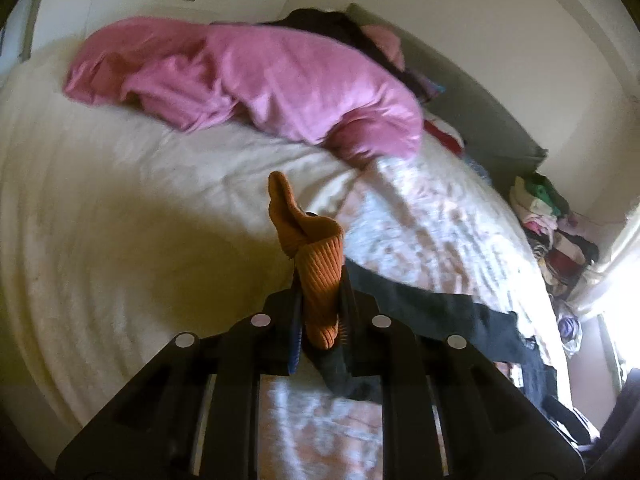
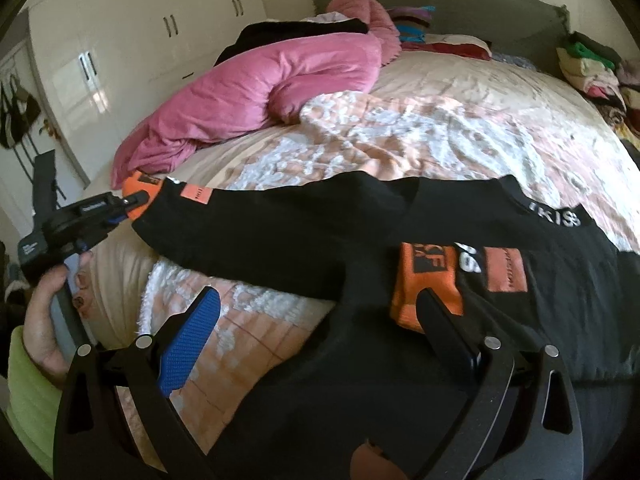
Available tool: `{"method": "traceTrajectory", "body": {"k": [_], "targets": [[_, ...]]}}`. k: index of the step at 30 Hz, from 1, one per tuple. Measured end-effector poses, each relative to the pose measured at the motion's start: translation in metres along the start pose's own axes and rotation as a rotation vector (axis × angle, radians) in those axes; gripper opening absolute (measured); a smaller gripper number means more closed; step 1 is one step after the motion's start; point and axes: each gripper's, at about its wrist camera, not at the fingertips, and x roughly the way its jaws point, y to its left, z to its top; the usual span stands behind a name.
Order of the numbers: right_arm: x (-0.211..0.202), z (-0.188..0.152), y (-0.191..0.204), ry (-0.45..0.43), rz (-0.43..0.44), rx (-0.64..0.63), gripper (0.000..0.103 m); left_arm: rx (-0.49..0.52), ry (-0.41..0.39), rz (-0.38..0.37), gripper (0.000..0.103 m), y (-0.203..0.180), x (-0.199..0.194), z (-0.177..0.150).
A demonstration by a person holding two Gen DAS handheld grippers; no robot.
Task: Fold small clothes
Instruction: 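Lift the held sleeve and carry it across the body toward the right tool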
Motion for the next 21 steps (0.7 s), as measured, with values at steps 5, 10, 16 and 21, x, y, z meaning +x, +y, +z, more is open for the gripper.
{"method": "traceTrajectory", "body": {"k": [5, 10, 16, 21], "targets": [[-0.014, -0.004, -0.016, -0.024, -0.012, 0.045, 0.098, 0.043, -0.029, -0.05, 0.008, -0.027, -0.015, 0.003], [-0.029, -0.007, -0.035, -0.05, -0.026, 0.097, 0.098, 0.097, -0.039, -0.077, 0.008, -0.054, -0.024, 0.003], [-0.046, -0.014, -0.066, -0.061, -0.086, 0.181, 0.098, 0.156, -0.032, -0.139, 0.008, -0.091, -0.029, -0.001], [-0.063, -0.021, -0.09, -0.085, -0.126, 0.243, 0.098, 0.203, -0.012, -0.194, 0.008, -0.125, -0.026, -0.006]]}}
